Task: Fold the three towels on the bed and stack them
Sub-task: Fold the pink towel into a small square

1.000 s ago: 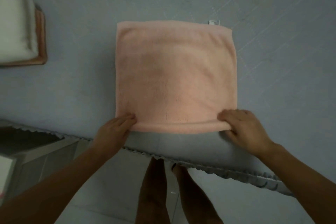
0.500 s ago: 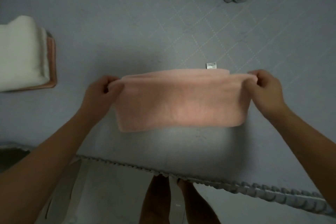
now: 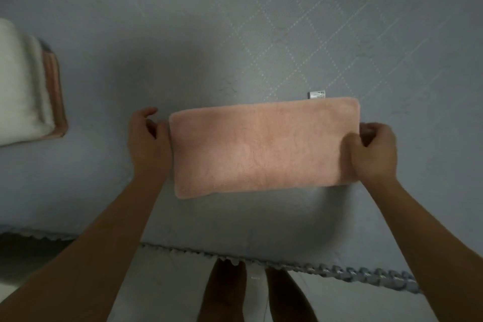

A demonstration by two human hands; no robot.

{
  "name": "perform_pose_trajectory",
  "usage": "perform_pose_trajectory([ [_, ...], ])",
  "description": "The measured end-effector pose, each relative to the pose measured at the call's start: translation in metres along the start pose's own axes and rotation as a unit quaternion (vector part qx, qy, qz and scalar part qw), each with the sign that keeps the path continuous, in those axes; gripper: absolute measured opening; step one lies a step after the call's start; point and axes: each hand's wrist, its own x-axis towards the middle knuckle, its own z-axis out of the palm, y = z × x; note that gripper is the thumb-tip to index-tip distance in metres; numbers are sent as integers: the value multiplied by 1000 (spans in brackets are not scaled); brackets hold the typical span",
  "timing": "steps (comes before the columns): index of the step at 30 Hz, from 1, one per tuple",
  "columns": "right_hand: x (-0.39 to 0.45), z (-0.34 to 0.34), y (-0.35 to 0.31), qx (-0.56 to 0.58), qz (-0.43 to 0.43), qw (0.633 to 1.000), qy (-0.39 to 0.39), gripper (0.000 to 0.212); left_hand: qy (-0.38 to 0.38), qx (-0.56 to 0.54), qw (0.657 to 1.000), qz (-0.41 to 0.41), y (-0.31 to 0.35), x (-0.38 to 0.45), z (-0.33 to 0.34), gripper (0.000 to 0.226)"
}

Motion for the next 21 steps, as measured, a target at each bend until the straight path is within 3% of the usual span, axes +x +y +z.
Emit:
perform_pose_trajectory([
  [3, -27, 14, -40, -38, -132, 989, 48, 61, -71, 63, 983, 154, 14, -17, 6, 43],
  [6, -81, 61, -89, -78, -301, 948, -67, 60, -202, 213, 897, 330, 18, -54, 29, 55],
  [8, -116, 100, -107, -154, -403, 892, -137, 66, -272, 289, 833, 385, 4, -71, 39, 60],
  [11, -121, 129, -94, -257, -472, 830, -152, 75, -281, 335, 801, 409, -33, -63, 36, 68],
  [16, -53, 100, -35, -288, -366, 880, -92, 81, -256, 367, 812, 374, -49, -30, 23, 96],
  [19, -23, 64, -1, -301, -260, 916, -56, 80, -259, 368, 821, 352, -30, -26, 19, 97],
  [21, -15, 42, 17, -256, -149, 954, -44, 82, -244, 352, 845, 320, -8, -23, 19, 84],
])
